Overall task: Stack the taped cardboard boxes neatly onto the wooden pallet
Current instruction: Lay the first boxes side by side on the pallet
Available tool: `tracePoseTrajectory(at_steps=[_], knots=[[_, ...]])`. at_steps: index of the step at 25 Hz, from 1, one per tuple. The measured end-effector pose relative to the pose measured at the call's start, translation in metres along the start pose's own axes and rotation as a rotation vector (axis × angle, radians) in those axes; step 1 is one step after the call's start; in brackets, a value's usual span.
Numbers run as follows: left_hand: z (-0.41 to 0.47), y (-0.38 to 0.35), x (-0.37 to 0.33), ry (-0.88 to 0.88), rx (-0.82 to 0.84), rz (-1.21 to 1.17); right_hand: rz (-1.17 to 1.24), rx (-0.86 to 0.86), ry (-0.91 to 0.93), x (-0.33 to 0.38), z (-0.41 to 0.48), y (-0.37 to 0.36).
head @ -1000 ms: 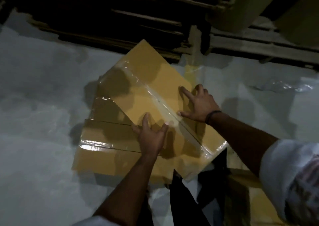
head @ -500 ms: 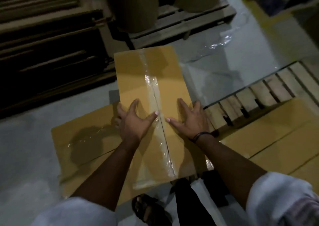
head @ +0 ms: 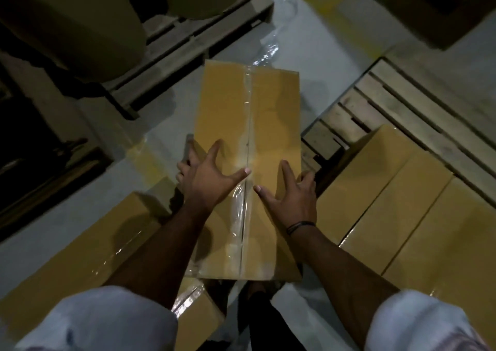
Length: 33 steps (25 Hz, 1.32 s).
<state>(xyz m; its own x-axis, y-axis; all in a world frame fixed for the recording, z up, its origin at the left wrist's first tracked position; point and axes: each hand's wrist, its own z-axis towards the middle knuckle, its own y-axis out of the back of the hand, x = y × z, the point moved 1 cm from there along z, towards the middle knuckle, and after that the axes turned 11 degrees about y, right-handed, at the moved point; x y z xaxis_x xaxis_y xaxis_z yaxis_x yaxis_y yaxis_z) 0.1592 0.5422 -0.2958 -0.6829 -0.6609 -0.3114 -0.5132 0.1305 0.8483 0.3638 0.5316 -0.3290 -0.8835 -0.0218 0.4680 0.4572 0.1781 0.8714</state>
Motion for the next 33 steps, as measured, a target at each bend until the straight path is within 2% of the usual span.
tracePoseTrajectory(at_steps=[7, 14, 19, 23, 28, 30, 33], knots=[[0.051, -0.038, -0.084, -0.217, 0.006, 0.192, 0.129, -0.143, -0.172, -0.048, 0.032, -0.007], [0.068, -0.073, -0.131, -0.385, 0.178, 0.216, 0.164, -0.196, -0.396, -0.076, 0.028, -0.024], [0.092, -0.101, -0.149, -0.423, 0.291, 0.219, 0.153, -0.198, -0.498, -0.088, 0.038, -0.035], [0.115, -0.132, -0.17, -0.45, 0.297, 0.18, 0.096, -0.227, -0.521, -0.107, 0.06, -0.042], [0.142, -0.154, -0.17, -0.444, 0.386, 0.164, -0.004, -0.151, -0.598, -0.122, 0.08, -0.059], [0.146, -0.157, -0.156, -0.46, 0.435, 0.192, -0.042, -0.132, -0.56, -0.119, 0.08, -0.06], [0.151, -0.159, -0.146, -0.457, 0.492, 0.172, -0.005, -0.05, -0.279, -0.096, 0.097, -0.061]])
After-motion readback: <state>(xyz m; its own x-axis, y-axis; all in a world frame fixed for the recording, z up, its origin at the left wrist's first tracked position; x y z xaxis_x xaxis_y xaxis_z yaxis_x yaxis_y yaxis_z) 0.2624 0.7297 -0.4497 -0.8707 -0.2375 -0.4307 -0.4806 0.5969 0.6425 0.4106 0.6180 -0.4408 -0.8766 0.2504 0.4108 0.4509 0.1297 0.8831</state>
